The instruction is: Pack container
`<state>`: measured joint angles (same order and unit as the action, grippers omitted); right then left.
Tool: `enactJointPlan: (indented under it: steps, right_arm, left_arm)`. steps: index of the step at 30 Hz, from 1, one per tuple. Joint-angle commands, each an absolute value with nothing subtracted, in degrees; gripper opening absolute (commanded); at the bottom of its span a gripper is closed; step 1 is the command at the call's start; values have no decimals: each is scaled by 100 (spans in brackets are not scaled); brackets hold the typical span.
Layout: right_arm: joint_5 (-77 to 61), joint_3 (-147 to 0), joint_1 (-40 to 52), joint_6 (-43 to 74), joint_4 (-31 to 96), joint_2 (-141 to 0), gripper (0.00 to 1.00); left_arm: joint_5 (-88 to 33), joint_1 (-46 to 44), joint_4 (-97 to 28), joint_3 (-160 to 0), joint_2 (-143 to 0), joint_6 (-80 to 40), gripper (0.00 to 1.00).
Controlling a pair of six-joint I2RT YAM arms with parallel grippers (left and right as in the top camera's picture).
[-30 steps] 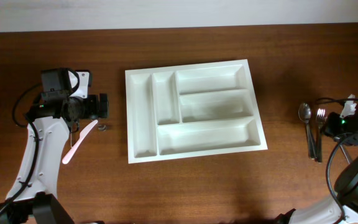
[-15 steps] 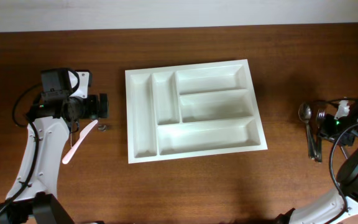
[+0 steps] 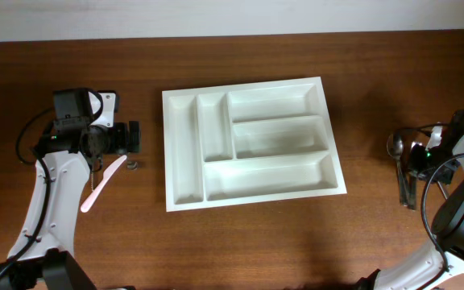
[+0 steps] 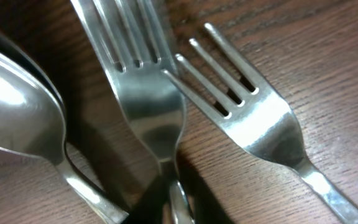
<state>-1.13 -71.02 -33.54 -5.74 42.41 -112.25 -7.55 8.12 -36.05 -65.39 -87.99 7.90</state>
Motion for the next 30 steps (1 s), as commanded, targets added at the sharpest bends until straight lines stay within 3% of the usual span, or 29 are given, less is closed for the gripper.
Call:
enactJointPlan:
  steps: [1,9,16,24,30]
  right_arm:
    - [-36,-7050,-3369,-456,4324,-11483,7]
    - [-40,-7347,-3424,-397,4792,-11450,4]
    - [-320,-9087,-3284,-399,6318,-10958,4]
    - [-454,-11515,-2235,-486,7874,-10484,4]
    - [-1015,-11990,-827,-1702,8034,-10484,4]
  left_arm:
    - [-860,832,-3607,-6648,-8836,886,99]
    - [-860,832,-3607,-6648,-8836,886,99]
    - [-860,832,-3607,-6648,-8836,886,99]
    - [-860,832,-3607,-6648,-8836,886,99]
    - [-860,832,-3607,-6648,-8836,886,99]
